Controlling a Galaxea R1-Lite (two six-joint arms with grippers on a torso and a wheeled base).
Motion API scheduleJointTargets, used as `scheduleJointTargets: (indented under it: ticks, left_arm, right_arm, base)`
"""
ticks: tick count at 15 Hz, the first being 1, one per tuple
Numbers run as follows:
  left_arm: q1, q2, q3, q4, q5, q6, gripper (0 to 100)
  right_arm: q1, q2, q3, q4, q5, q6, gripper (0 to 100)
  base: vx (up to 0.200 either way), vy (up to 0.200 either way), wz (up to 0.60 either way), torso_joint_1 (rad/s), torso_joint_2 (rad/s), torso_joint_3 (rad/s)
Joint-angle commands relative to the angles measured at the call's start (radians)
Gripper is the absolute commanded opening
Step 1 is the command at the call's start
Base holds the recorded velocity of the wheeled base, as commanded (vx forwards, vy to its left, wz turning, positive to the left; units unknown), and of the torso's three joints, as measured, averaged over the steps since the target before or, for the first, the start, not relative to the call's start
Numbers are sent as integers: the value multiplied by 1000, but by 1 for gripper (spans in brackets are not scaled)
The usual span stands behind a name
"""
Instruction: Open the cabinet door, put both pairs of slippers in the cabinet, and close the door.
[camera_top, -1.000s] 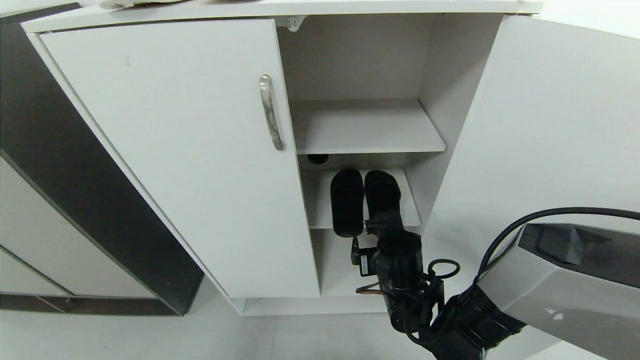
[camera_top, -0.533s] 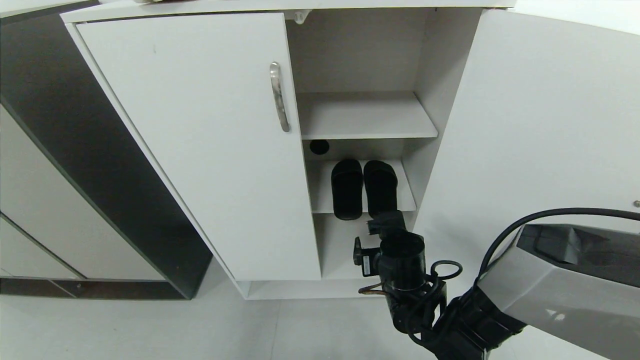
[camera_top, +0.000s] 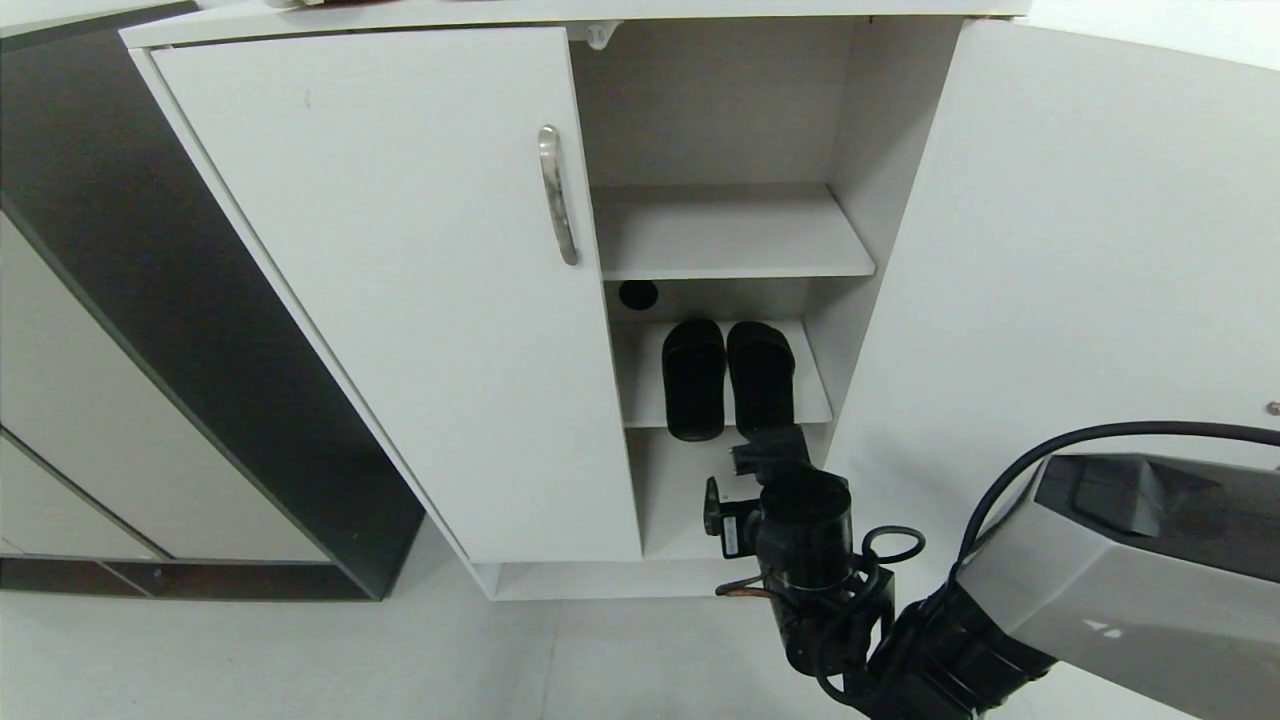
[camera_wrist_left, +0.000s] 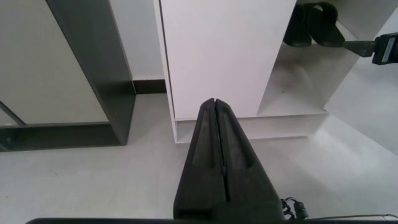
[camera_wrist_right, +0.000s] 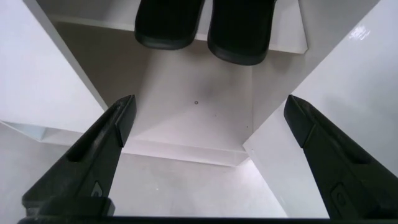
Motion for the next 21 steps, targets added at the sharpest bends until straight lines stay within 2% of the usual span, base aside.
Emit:
scheduleJointTargets:
  ticks: [1,5,18,20,21]
  left_arm:
    - [0,1,0,0,0,0,0]
    - [0,1,0,0,0,2,0]
    - [0,1,0,0,0,2,0]
    - [0,1,0,0,0,0,0]
    - [0,1,0,0,2,0,0]
  right_arm:
    - [5,5,-1,-4,0,-4,100]
    - [6,14,-1,-19,1,-7,100]
    - [6,26,16,-27,0,-15,100]
    - [17,-15,83,-79,119,-12,100]
    - [17,-43,118,-79,138,-15,100]
  base:
    - [0,0,0,0,0,0]
    - [0,0,0,-2,2,26]
    - [0,0,0,3,1,182]
    - [0,0,0,5,17,78]
    - [0,0,0,0,0,0]
